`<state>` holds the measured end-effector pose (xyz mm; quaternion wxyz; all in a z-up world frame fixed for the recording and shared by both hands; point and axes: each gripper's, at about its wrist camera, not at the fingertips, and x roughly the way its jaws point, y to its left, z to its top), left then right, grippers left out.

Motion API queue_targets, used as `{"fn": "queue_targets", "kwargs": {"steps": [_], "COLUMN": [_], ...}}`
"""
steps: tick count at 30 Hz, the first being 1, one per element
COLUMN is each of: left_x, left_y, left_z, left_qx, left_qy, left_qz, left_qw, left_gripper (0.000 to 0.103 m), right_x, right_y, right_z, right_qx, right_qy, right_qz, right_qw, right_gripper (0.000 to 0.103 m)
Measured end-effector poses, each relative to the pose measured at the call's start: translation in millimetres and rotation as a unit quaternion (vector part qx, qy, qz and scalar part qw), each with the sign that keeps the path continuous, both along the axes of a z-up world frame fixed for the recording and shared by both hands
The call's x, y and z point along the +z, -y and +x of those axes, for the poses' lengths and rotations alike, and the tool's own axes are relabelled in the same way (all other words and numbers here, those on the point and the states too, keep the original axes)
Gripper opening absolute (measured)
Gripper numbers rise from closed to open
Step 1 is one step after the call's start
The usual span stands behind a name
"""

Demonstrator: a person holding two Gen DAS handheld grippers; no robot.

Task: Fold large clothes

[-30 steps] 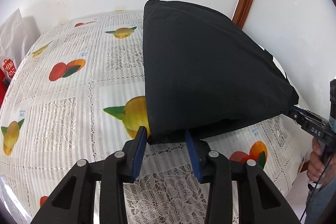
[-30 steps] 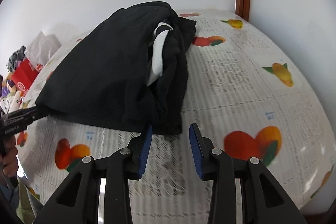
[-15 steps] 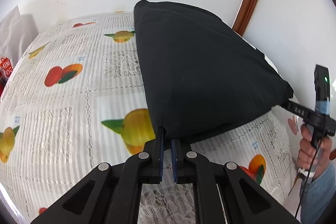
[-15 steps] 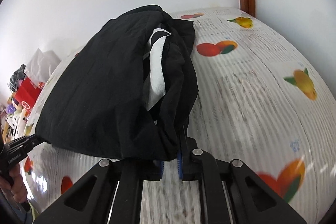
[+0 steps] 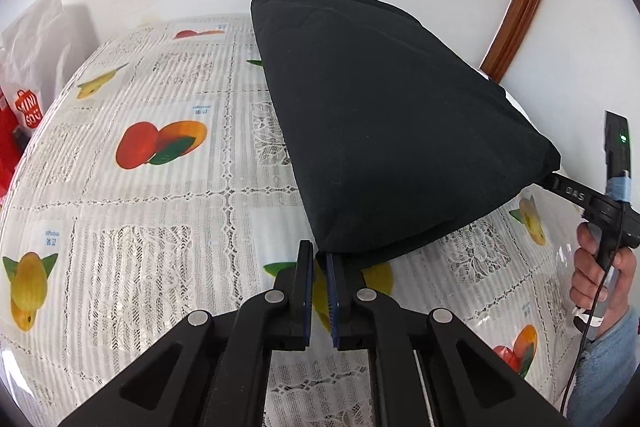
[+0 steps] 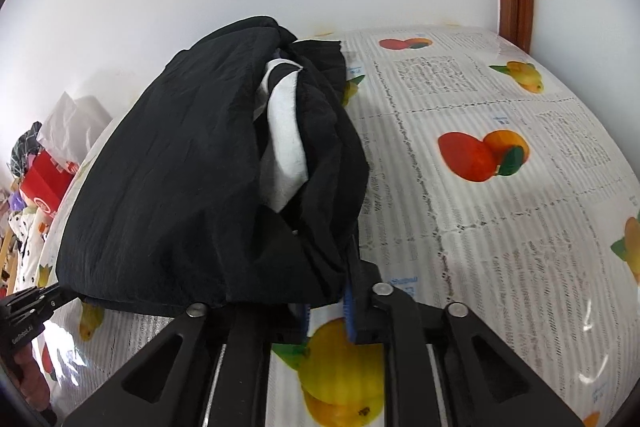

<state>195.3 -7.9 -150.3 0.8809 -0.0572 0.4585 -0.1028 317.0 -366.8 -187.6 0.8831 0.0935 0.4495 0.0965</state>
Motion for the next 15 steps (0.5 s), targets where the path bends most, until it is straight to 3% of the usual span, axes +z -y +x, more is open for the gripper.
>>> {"fn": "queue_targets", "kwargs": {"steps": [7,11,15], "left_x": [4,11,18], "left_y": [-5,-13,-18], "left_z": [-20,-28,-23], "left_qx": [0.004,0.012,0.014], "left_qy": [-0.009,-0.007,0.0], "left_qz": [-0.017,-0.023,-0.025], "left_qw": [0.9998,0.9996,0.9996], "left_gripper": [0.009,0.01,0.02], "right_x": [36,51,46], "right_y": [17,2,-14], "right_z": [-45,-43,-19], "right_qx": [0.032,0.051,0.061], "right_qy": [0.054,0.084,0.084], "right_qz": [-0.007,-0.012,0.006], "right_qw": [0.998,0.995,0.995], "right_gripper": [0.029,0.03,0.03]}}
